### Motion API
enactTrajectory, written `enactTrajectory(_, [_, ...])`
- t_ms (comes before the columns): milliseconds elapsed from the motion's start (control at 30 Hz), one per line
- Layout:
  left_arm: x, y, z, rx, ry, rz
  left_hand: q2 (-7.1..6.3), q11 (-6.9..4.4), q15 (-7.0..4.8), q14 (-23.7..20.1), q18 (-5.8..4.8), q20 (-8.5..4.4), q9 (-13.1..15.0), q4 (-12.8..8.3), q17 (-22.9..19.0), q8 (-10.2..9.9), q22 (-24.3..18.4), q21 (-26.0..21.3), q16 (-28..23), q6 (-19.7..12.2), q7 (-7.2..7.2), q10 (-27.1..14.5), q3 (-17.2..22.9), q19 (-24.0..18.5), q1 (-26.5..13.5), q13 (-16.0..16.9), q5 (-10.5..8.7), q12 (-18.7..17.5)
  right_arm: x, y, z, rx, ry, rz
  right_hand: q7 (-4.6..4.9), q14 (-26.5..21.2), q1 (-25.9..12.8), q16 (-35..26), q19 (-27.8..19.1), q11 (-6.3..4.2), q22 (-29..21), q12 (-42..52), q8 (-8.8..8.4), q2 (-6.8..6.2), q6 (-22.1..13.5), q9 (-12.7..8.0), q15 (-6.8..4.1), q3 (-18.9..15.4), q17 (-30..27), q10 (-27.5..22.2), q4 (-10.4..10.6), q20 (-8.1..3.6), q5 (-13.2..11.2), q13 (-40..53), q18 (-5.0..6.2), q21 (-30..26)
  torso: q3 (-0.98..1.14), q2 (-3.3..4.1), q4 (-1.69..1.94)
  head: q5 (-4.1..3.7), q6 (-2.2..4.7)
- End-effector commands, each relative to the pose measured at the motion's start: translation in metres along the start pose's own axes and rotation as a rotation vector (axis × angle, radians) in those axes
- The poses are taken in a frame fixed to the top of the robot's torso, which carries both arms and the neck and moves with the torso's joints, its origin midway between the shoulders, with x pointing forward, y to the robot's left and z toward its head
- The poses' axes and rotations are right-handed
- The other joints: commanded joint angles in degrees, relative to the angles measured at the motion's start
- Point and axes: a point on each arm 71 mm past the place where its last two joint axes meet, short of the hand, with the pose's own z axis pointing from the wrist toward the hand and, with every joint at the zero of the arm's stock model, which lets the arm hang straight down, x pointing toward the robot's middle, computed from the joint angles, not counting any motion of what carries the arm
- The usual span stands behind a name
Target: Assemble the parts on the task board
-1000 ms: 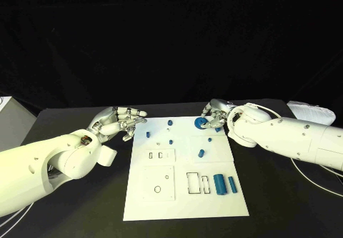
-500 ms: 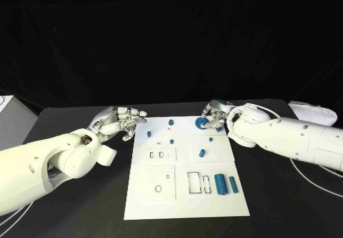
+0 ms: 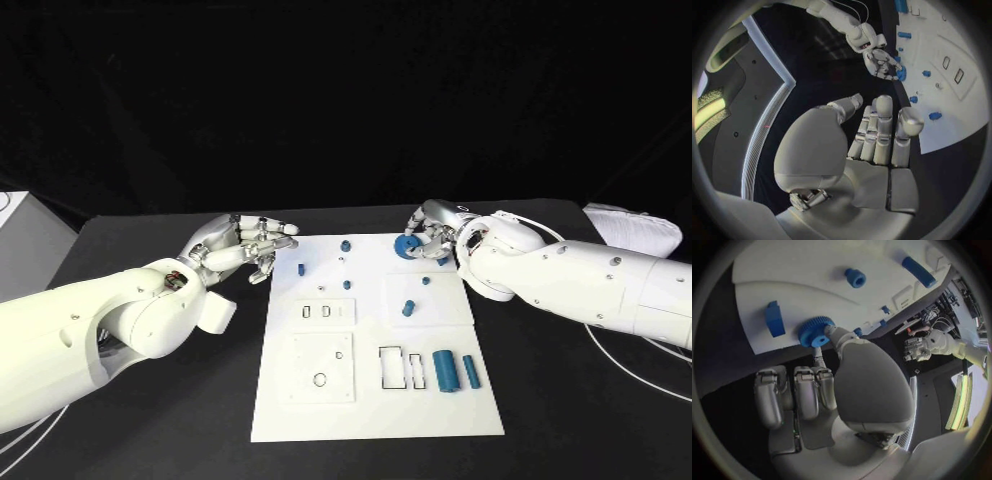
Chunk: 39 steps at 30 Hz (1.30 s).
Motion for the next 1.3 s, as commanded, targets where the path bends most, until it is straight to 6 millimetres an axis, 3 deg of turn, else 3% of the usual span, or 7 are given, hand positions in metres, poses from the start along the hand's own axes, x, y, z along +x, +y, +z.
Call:
enactTrajectory(33, [0.003,-0.001,0.001,0.003,0.020,-0.003,0.56,0.09,-0.19,0.04,-0.15,0.01,0.08,-0.12,-0.03,0.27,-0.02,0.04,0.01,-0.27,0.11,-0.35,0.40,-0.34,0.13,0.08,0.17,0.36,-0.007,0.010,-0.003,-0.076,-0.117,-0.032,-1.50,5.19,0.43,0.39,5.90,-0.40,15.05,0.20,1.31,0.02,2.98,0.50,-0.40,0.50,12.03,5.97,-0.11,-0.48,0.43,15.09,-0.38,0.26,0.00,-0.03,0.04,0.02,0.21])
enactTrajectory(333, [0.005,-0.001,0.002,0.000,0.024,-0.004,0.72,0.12,-0.17,-0.02,-0.13,0.01,0.09,-0.13,-0.13,0.29,-0.13,0.00,-0.09,-0.28,0.16,-0.45,0.59,-0.43,0.17,0.11,0.17,0.43,-0.008,0.040,-0.013,-0.188,-0.204,-0.034,-1.56,5.25,-0.27,0.46,5.90,-0.49,15.05,0.20,1.33,-0.30,3.08,0.53,-0.47,0.96,12.29,5.97,-0.02,-0.59,0.10,15.09,-0.38,0.26,0.08,-0.12,-0.04,0.00,0.66])
enactTrajectory(567, [0.008,-0.001,0.003,0.001,0.032,-0.008,0.80,0.14,-0.16,-0.03,-0.13,0.02,0.10,-0.13,-0.14,0.29,-0.12,0.01,-0.11,-0.29,0.18,-0.52,0.67,-0.43,0.17,0.12,0.18,0.45,0.000,0.073,-0.012,-0.264,-0.206,-0.051,-1.57,5.28,-0.64,0.49,5.90,-0.50,15.05,0.20,1.25,-0.56,2.97,0.51,-0.49,1.16,12.41,5.97,0.01,-0.62,-0.26,15.09,-0.38,0.26,-0.14,-0.07,-0.04,0.26,0.59])
enactTrajectory(833, [0.011,-0.002,0.003,0.002,0.040,-0.011,0.87,0.16,-0.15,-0.06,-0.13,0.02,0.11,-0.15,-0.18,0.30,-0.12,0.02,-0.15,-0.31,0.20,-0.59,0.78,-0.44,0.18,0.14,0.17,0.51,0.018,0.105,-0.006,-0.319,-0.172,-0.074,-1.50,5.27,-0.99,0.47,5.90,-0.45,15.05,0.20,1.08,-0.79,2.71,0.45,-0.47,1.37,12.37,5.97,0.03,-0.63,-0.73,15.09,-0.38,0.26,-0.16,0.02,0.21,0.04,0.47])
enactTrajectory(1300, [0.013,-0.004,0.003,0.014,0.046,-0.014,0.83,0.20,-0.11,-0.09,-0.14,0.03,0.13,-0.11,-0.19,0.31,-0.11,0.03,-0.18,-0.35,0.25,-0.66,0.81,-0.45,0.04,0.17,0.15,0.60,0.047,0.123,-0.003,-0.319,-0.092,-0.103,-1.28,5.21,-1.47,0.40,5.90,-0.29,15.05,0.20,0.71,-0.99,2.19,0.32,-0.37,1.71,12.11,5.97,0.09,-0.59,-0.90,15.09,-0.38,0.26,-0.18,0.22,0.00,0.51,0.10])
